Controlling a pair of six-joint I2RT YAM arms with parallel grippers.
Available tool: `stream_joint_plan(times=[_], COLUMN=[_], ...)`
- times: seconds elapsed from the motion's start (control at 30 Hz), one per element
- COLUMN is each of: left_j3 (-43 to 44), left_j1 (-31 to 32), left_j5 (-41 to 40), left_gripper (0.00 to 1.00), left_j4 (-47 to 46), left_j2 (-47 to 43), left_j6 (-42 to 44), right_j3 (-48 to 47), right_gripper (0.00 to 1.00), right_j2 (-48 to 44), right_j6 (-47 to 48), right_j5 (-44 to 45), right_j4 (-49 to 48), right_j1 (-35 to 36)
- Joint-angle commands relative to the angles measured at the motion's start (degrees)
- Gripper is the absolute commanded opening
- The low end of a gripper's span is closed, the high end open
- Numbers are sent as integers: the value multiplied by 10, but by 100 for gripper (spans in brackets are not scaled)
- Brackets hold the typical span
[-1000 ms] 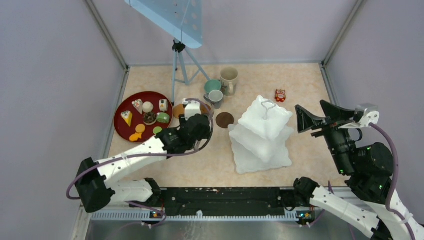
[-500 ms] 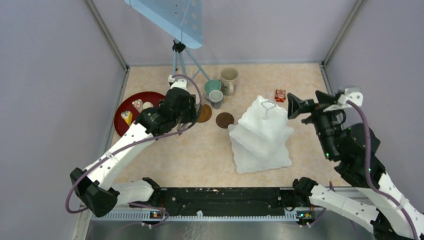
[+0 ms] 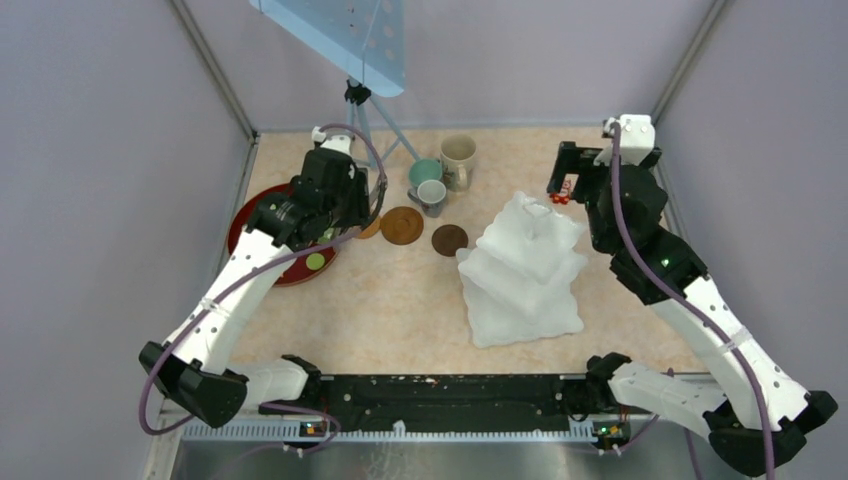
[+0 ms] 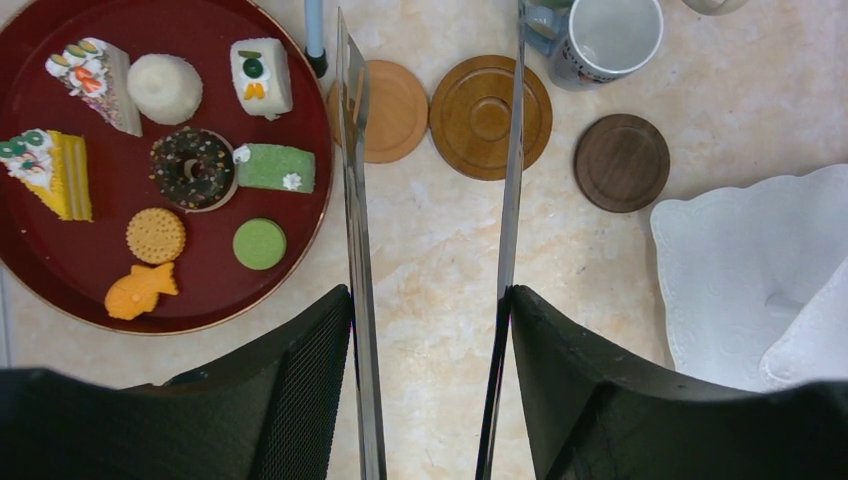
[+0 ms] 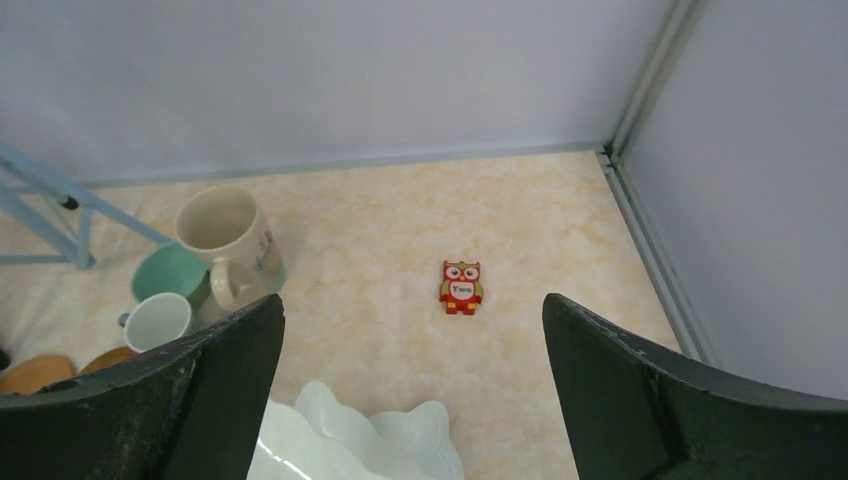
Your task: Serve the afternoon tea
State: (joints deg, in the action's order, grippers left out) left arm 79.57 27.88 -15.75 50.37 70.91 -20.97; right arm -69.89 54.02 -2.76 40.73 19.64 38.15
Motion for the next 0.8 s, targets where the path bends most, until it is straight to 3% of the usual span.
stream_joint_plan(times=[0.0, 0.23, 0.3, 0.4, 0.53, 0.77], left_j3=[28, -3, -13, -27, -50, -57], left_j1=[-13, -59, -81, -116, -164, -183], left_j5=[-26, -44, -57, -83, -33, -9], left_gripper=[65, 64, 64, 63, 62, 60], left_j4=[24, 15, 11, 7, -29, -65], left_j2=[-6, -19, -21, -23, -17, 11], left_j6=[36, 89, 110, 142, 170, 173], right_j3=[-21, -14, -13, 13, 45, 43], right_gripper=[98, 98, 98, 96, 95, 93], right_j2=[-21, -33, -40, -69, -101, -94], right_j6=[-63, -75, -98, -108, -125, -116], right_j5=[-26, -31, -72, -203, -241, -259], right_j4=[22, 58, 62, 23, -14, -20], right_j1=[-55, -108, -120, -121, -121, -121])
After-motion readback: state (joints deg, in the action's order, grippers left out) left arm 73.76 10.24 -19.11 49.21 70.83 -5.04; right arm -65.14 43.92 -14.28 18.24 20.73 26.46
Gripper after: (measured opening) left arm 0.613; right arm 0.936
